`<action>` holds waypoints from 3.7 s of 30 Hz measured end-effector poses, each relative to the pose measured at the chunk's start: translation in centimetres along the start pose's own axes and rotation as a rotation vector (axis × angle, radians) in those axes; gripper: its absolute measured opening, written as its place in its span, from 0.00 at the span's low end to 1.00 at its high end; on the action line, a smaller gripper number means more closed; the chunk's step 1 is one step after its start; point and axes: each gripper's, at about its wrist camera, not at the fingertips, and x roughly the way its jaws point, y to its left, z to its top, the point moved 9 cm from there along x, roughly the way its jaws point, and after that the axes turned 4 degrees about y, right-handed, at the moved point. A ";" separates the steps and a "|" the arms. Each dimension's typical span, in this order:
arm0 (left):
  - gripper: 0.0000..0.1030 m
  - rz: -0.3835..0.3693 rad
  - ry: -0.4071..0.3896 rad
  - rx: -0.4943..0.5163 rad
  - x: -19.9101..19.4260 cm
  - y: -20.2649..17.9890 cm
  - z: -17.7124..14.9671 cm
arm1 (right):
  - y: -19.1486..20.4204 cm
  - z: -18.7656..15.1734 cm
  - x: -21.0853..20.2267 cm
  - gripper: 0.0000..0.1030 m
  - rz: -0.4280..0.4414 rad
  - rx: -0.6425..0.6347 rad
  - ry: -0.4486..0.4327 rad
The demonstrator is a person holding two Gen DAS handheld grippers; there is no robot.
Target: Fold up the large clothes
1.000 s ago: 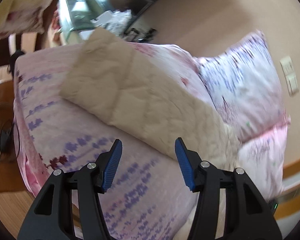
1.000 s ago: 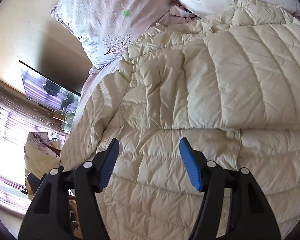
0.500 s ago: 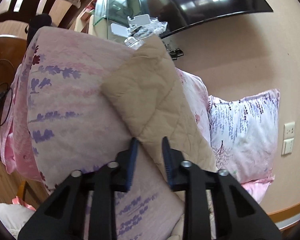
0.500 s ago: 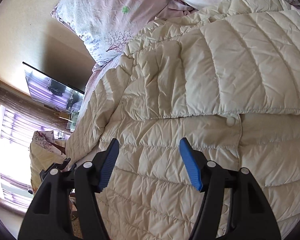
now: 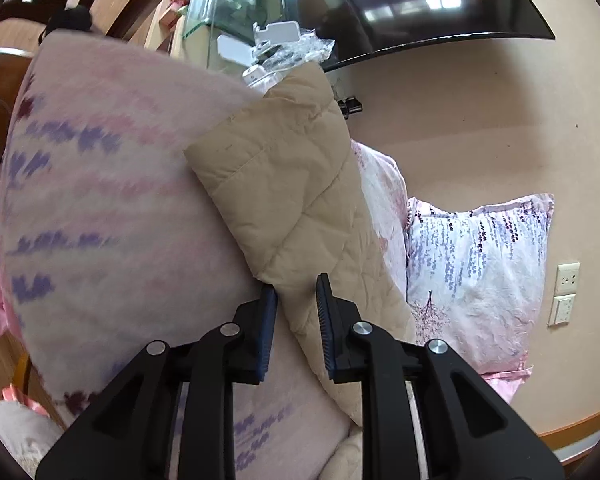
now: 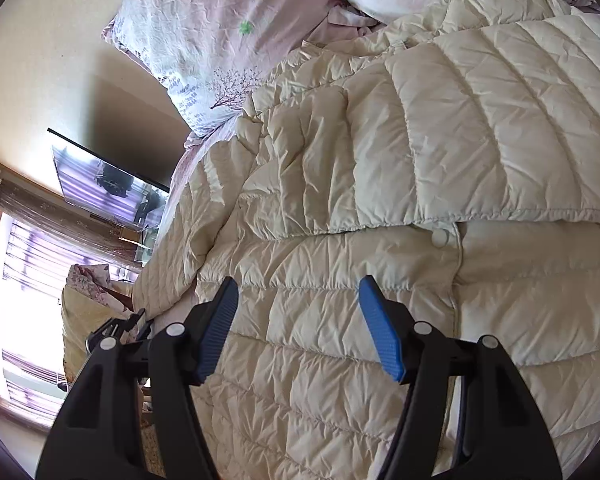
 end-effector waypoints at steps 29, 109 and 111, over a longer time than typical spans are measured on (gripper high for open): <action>0.00 -0.333 0.423 1.066 4.5 -28.4 -34.7 | -9.9 1.6 -11.3 0.64 -0.088 0.141 -0.270; 0.90 0.091 0.428 1.256 1.3 -10.6 -24.6 | -10.4 0.2 -9.4 0.71 -0.208 0.008 -0.178; 0.90 0.073 0.444 1.265 0.6 -10.2 -24.5 | -10.6 -1.4 -11.7 0.74 -0.185 -0.008 -0.191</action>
